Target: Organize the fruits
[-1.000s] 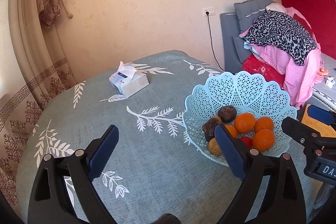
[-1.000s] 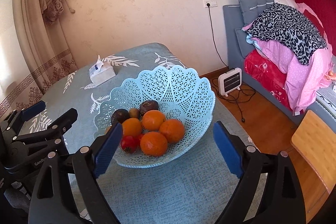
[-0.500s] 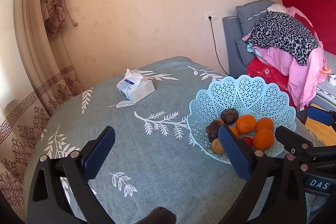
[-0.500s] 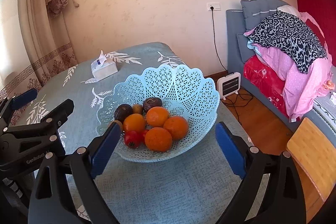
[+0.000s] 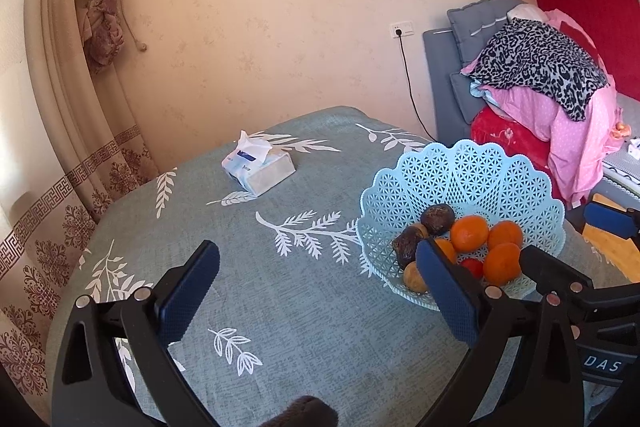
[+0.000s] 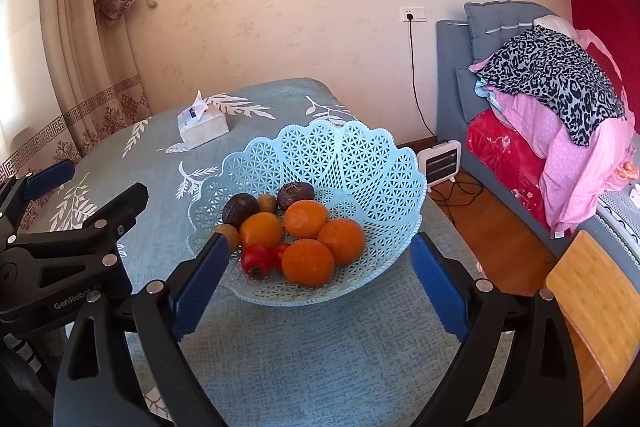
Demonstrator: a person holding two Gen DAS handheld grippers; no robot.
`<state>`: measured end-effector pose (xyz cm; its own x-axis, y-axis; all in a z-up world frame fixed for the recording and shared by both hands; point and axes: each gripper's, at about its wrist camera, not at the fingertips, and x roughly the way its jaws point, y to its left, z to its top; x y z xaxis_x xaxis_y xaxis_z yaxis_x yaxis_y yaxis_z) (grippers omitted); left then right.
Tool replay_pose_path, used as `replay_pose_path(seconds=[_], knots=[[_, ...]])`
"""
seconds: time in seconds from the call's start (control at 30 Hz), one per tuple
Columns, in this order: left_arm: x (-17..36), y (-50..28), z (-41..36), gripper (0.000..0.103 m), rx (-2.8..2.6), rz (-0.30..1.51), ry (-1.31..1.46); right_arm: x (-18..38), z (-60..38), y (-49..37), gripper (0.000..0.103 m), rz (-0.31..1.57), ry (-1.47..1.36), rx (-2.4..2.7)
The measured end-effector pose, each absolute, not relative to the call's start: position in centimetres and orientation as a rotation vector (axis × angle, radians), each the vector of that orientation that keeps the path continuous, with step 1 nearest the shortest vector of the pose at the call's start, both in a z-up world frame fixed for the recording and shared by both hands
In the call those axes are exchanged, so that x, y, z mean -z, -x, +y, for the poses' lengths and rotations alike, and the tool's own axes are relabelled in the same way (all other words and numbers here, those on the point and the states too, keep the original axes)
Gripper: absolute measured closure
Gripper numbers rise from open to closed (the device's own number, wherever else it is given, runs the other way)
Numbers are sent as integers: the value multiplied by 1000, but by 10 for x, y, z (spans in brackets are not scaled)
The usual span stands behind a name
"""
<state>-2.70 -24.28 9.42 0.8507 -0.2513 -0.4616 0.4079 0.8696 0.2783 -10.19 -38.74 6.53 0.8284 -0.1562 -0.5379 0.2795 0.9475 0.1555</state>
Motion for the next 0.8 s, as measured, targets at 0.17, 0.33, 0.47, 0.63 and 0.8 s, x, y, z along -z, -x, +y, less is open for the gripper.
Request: replay_pose_path(seconds=[0.17, 0.33, 0.47, 0.63, 0.8], knots=[[-92, 26, -245, 5, 354, 430, -394, -63, -387, 101, 10, 554, -231, 232], [-90, 25, -247, 5, 347, 426, -406, -62, -387, 100, 10, 557, -231, 232], [-90, 25, -248, 5, 348, 423, -410, -61, -387, 99, 10, 560, -229, 233], [-88, 24, -248, 5, 354, 429, -409, -60, -387, 99, 10, 564, -232, 233], [-87, 22, -248, 5, 361, 434, -404, -60, -387, 99, 10, 566, -232, 234]])
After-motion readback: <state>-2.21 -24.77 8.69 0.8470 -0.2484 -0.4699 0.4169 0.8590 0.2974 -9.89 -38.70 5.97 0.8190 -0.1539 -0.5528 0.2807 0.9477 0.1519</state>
